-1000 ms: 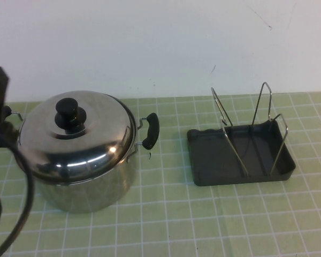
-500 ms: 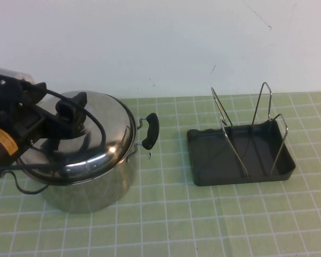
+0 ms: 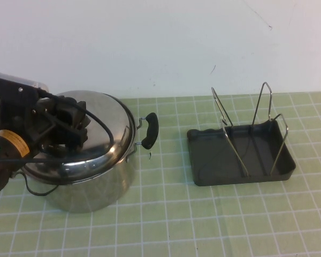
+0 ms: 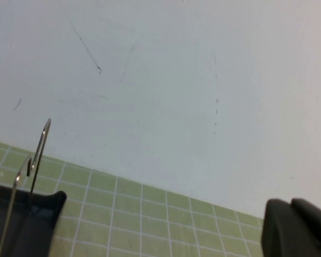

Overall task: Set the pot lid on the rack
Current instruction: Open the pot, then hand over the pot lid

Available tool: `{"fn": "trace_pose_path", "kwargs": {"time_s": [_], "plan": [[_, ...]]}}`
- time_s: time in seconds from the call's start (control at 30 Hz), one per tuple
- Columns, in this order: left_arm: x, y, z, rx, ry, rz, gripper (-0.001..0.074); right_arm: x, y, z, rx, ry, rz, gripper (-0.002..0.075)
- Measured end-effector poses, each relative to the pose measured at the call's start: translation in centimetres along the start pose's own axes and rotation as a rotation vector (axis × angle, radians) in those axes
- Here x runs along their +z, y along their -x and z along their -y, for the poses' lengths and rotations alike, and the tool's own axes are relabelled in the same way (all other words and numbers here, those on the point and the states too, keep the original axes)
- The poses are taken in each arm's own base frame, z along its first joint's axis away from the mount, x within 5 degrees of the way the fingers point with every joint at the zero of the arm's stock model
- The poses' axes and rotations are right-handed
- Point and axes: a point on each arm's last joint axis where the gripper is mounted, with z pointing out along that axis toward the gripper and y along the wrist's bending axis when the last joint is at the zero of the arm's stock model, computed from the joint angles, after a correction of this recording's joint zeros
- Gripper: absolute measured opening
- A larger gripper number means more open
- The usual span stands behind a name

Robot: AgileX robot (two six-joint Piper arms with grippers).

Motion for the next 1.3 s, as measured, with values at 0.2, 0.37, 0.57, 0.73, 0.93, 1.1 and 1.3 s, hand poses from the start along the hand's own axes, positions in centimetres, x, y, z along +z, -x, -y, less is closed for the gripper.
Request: {"fn": "trace_pose_path", "kwargs": {"time_s": [0.2,0.37,0.57,0.73,0.93,1.1,1.3], "plan": [[-1.0,1.9,0.2,-0.011,0.009,0.083,0.0319,-0.3,1.7,0.6,0.108,-0.014,0.045,-0.0001],[-4.6,7.2,1.6,-0.029,-0.044,0.382,0.0319,-1.5,5.9,2.0,0.169,-0.024,0.165,-0.0001],[-8.0,10.8,5.0,-0.043,-0.193,0.614,0.0319,-1.3,9.2,1.5,0.205,0.148,0.208,-0.0001],[-8.5,11.2,8.7,-0.097,-0.354,0.657,0.0319,-0.1,9.9,-1.3,0.247,0.403,0.182,-0.0001],[-9.4,11.6,12.4,-0.064,-0.441,0.749,0.0319,0.2,10.5,-5.3,0.306,0.696,0.15,-0.0001],[-10.1,11.9,13.9,-0.107,-0.467,0.816,0.0319,-0.6,11.5,-7.8,0.39,0.872,0.185,-0.0001],[-10.4,12.0,14.2,-0.124,-0.476,0.837,0.0319,-1.1,12.6,-8.0,0.586,0.924,0.22,0.016]]}}
